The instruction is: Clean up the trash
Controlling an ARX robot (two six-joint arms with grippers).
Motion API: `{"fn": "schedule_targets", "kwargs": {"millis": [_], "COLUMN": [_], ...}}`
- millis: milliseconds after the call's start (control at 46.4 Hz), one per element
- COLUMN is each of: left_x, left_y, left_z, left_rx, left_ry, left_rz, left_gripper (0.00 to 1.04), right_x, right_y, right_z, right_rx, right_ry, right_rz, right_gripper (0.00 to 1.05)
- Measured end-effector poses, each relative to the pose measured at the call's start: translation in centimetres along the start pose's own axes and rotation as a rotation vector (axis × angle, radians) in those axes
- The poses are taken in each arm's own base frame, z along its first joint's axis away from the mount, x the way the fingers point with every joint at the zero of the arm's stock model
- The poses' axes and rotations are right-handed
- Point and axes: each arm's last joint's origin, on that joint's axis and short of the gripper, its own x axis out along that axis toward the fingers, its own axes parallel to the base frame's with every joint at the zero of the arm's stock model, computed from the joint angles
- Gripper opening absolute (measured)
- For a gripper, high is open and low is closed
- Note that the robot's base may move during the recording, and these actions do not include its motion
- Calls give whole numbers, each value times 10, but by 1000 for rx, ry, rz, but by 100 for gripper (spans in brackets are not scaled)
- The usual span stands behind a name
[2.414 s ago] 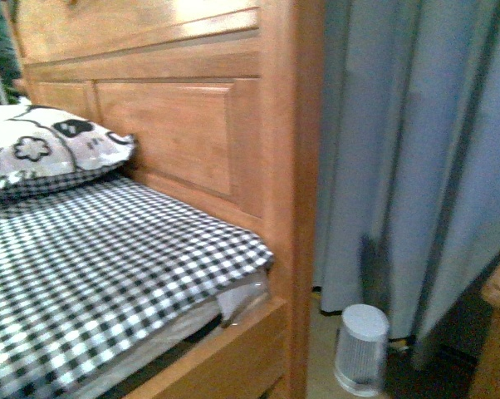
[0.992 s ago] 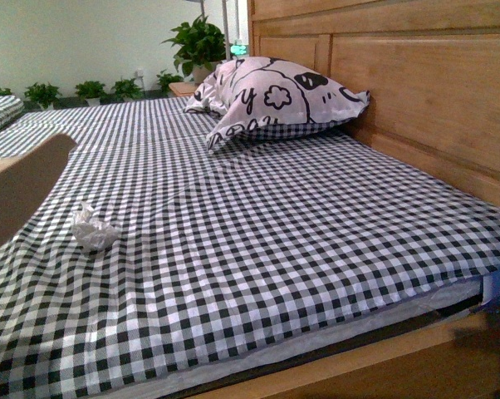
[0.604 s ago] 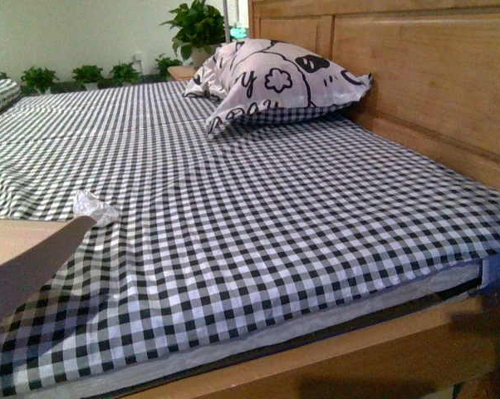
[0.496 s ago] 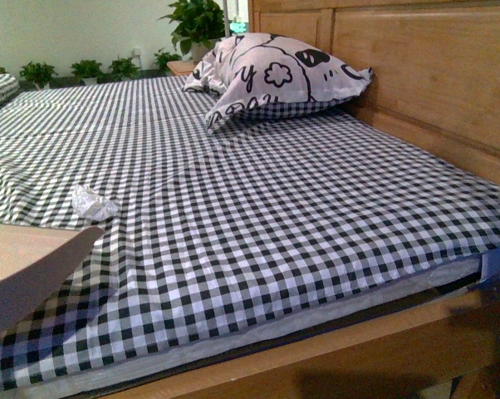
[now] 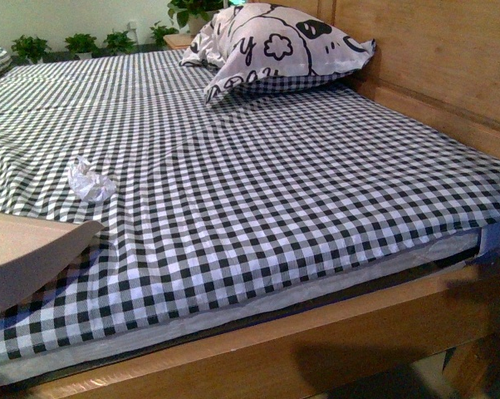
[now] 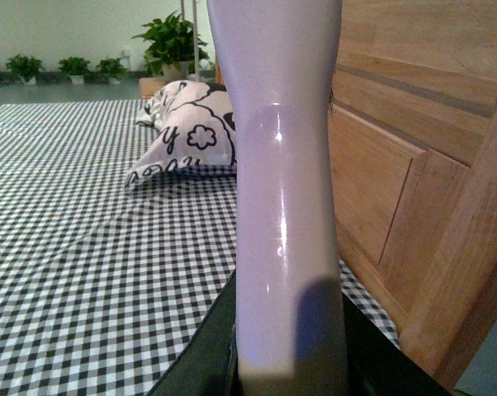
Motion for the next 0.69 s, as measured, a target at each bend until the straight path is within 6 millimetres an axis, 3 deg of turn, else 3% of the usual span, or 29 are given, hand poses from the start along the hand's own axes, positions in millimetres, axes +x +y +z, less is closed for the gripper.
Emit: {"fn": "schedule_targets", "kwargs": {"millis": [323,690], "left_x": [14,22], "left_y": [5,-5], "left_z": [8,7], "left_rx": [79,138], "left_ry": [-58,-22], "left_rz": [20,-24], "left_gripper": [27,27], "right_x": [0,0], "right_y": [0,0], "right_z": [0,0], "right_rx": [0,0], "right_ry": [0,0], "right_rz": [0,0], "right_gripper": [19,19]}}
